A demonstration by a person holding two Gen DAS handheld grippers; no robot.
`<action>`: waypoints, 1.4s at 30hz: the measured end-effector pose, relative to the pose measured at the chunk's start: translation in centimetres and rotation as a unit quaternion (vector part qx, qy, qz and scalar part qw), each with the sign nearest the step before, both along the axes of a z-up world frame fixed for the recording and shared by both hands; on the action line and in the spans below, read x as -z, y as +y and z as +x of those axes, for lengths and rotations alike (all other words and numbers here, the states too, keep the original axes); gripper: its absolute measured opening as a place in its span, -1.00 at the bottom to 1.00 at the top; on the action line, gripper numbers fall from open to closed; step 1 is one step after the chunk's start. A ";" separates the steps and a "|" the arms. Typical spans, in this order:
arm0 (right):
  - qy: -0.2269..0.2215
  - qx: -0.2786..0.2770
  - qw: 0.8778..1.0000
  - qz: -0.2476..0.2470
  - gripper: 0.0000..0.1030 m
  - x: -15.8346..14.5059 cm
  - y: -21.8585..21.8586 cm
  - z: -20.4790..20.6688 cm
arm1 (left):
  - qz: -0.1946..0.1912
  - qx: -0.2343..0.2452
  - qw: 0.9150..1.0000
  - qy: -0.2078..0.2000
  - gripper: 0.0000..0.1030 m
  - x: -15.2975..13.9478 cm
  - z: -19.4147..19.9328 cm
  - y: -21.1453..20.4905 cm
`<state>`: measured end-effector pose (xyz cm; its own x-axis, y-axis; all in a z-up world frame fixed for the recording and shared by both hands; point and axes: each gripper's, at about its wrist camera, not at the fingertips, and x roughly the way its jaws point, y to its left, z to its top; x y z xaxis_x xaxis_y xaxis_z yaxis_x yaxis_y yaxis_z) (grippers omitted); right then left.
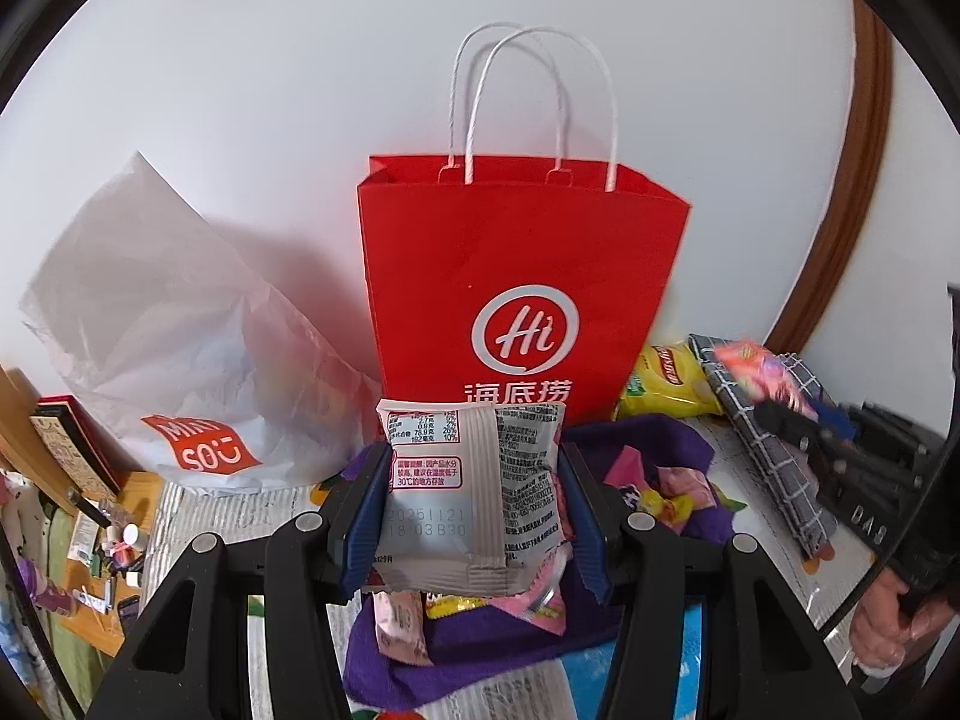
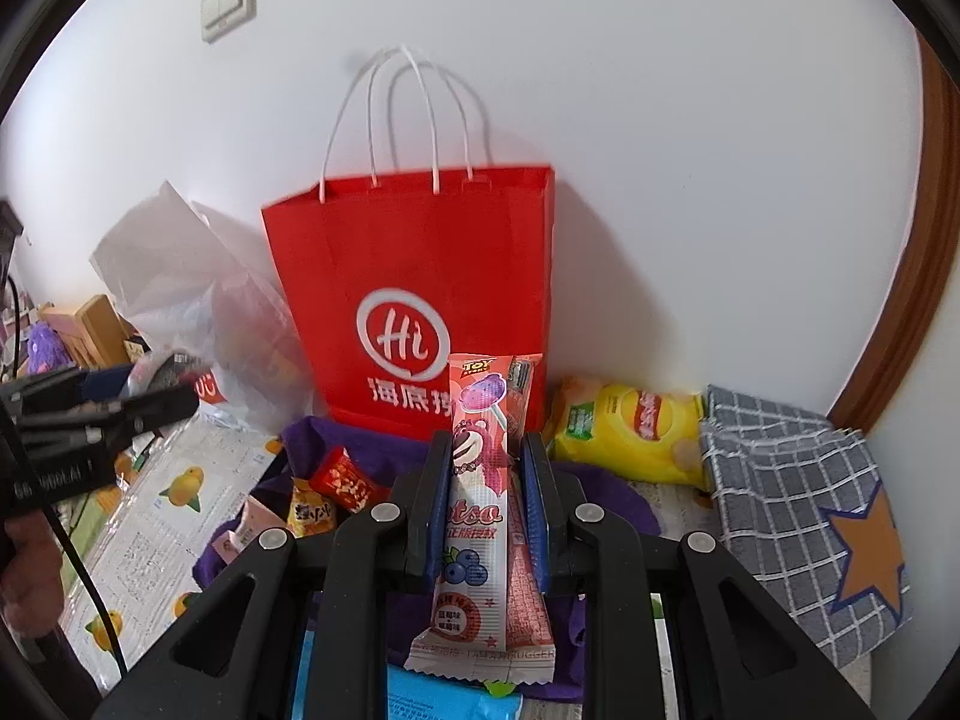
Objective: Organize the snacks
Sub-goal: 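Lower the white packet and pink candy stick onto the towel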
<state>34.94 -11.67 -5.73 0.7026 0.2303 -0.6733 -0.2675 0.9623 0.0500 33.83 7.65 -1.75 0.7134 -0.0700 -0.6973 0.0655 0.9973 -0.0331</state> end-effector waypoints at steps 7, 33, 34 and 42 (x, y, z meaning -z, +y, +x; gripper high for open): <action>0.052 -0.005 0.999 0.012 -0.56 3.6 -0.1 2.5 | -0.021 -0.007 0.999 0.042 0.00 4.1 2.8 0.9; 0.120 -0.002 0.991 -0.056 -0.54 9.4 0.4 4.9 | -0.012 -0.015 0.991 0.136 0.00 9.4 5.5 0.8; 0.120 -0.003 0.991 -0.057 -0.54 9.4 0.4 4.9 | -0.010 -0.015 0.990 0.138 0.00 9.5 5.6 0.7; 0.129 0.003 0.990 -0.061 -0.53 10.1 0.1 5.2 | -0.001 -0.011 0.988 0.153 0.00 10.4 5.9 0.3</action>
<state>40.09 -11.58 -15.81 0.5048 0.1320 -0.8531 -0.2553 0.9669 -0.0014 39.73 7.90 -12.20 0.4711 -0.0579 -0.8802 0.0307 0.9983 -0.0493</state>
